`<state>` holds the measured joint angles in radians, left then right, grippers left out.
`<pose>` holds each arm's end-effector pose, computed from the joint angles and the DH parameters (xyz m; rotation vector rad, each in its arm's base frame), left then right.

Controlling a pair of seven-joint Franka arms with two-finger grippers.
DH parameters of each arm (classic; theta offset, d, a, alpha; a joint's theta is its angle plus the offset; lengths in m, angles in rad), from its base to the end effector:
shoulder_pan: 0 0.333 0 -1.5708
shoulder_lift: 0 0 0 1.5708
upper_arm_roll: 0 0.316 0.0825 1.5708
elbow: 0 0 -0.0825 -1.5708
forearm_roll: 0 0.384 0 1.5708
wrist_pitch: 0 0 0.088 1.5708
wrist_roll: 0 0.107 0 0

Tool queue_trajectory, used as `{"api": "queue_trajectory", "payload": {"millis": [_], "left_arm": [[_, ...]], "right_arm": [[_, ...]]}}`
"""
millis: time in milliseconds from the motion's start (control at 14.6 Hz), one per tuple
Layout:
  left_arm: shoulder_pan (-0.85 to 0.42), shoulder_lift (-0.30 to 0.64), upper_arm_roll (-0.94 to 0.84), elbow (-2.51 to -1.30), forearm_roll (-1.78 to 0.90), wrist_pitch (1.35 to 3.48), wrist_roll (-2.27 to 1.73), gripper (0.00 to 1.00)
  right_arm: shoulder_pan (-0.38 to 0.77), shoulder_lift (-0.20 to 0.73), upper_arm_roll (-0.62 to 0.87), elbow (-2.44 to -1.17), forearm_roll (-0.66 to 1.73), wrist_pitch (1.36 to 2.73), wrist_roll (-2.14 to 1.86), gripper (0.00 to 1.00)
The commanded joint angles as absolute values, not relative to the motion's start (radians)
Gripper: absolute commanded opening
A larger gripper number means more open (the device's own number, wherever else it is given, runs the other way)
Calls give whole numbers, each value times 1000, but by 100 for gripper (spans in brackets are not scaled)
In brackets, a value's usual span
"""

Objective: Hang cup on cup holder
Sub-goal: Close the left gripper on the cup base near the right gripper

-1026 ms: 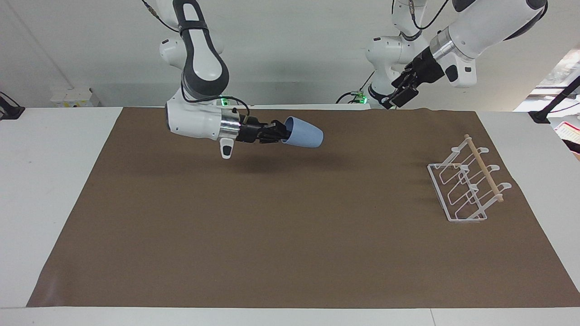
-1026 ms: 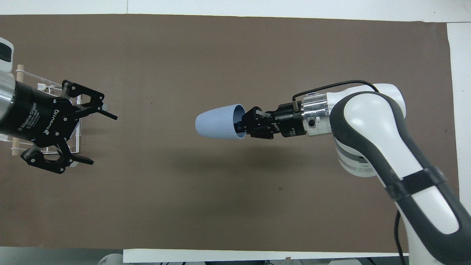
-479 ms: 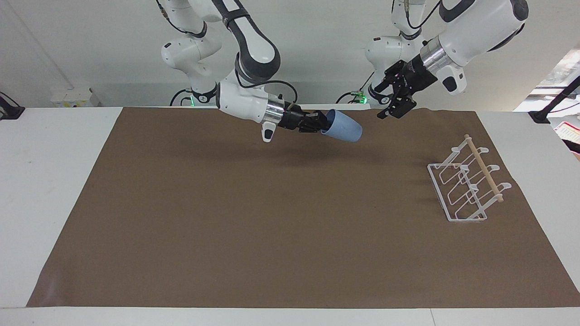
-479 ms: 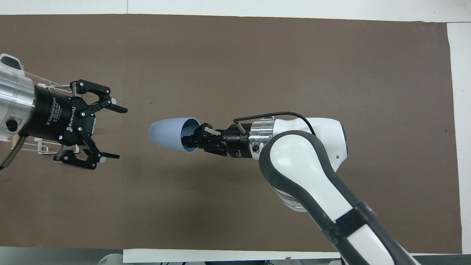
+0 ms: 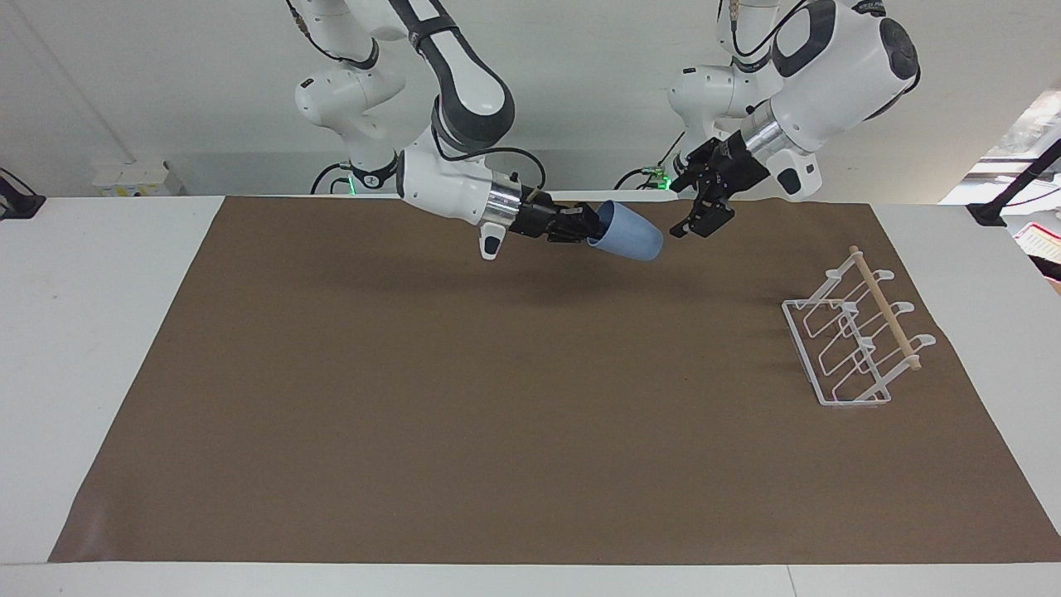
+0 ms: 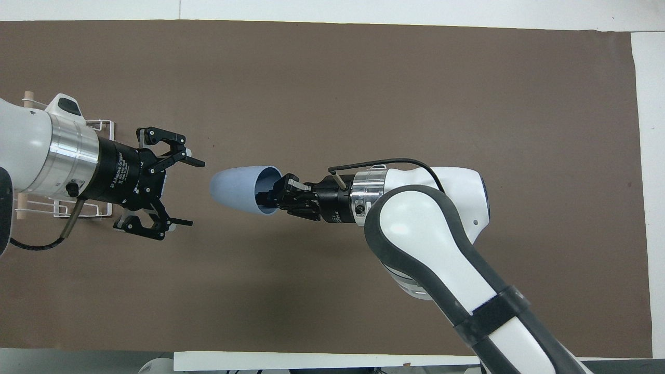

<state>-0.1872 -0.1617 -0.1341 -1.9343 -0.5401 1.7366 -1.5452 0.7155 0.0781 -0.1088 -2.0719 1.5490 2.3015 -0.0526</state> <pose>0.4682 -0.2095 0.5628 2.2072 1.7258 -0.6159 0.4703 0.3531 0.4252 -1.9309 0.4057 0.2302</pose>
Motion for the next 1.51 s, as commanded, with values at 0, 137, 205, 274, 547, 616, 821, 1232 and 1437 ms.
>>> {"api": "queue_trajectory", "payload": {"millis": [0,137,205,274,547,616,821,1232,1437], "left_arm": [[-232,-195,-126,-2011,-554,1825,-1505,100],[-230,-193,-124,-2020,-554,1838,-1509,100],[-230,-193,-124,-2022,-554,1847,-1512,100],[-230,-192,-124,-2023,-554,1858,-1517,99],[-238,-169,-126,-2045,-554,1920,-1520,98],[-253,-161,-126,-2052,-554,1945,-1520,98],[-267,-126,-127,-2051,-554,1973,-1520,98],[-271,-114,-126,-2016,-554,1956,-1535,91],[-297,-104,-126,-2006,-545,1953,-1569,0]], "right_arm": [[715,72,-109,-2079,1568,2310,-34,2],[715,72,-109,-2079,1568,2313,-34,2],[715,74,-109,-2077,1568,2313,-34,2],[715,74,-109,-2077,1568,2313,-34,2],[715,74,-109,-2077,1568,2316,-34,2],[715,74,-109,-2075,1568,2315,-34,2],[715,74,-109,-2077,1568,2316,-34,2],[715,74,-109,-2077,1568,2316,-34,2],[715,74,-109,-2077,1568,2316,-34,2]]}}
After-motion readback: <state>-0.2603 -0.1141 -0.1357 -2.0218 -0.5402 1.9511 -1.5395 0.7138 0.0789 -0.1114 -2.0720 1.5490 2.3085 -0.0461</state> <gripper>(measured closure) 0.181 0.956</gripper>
